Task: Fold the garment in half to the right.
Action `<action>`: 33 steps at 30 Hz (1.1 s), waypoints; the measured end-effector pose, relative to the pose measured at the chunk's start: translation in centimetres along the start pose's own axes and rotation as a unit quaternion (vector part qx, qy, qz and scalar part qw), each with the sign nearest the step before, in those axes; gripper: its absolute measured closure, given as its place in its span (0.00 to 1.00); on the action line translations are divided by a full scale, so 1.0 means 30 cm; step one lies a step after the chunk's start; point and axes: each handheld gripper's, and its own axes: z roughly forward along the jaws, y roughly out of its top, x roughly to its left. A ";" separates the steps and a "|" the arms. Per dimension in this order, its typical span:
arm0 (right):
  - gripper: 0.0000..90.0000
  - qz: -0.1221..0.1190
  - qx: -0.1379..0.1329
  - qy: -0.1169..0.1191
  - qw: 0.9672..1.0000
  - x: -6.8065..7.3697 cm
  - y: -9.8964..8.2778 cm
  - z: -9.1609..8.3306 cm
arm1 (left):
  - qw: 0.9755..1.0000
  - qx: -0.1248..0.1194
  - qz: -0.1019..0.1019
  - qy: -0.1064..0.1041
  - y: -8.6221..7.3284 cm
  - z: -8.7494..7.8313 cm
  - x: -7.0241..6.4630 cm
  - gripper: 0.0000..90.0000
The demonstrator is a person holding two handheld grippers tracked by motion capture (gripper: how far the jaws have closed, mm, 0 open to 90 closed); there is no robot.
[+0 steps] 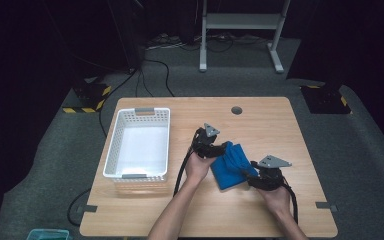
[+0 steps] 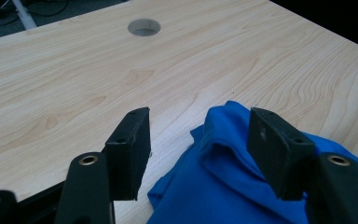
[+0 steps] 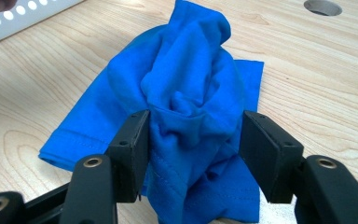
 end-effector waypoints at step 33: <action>0.46 0.019 0.007 0.014 1.000 -0.056 -0.045 -0.020 | 0.997 0.070 -0.007 0.012 -0.284 -0.050 -0.180 0.37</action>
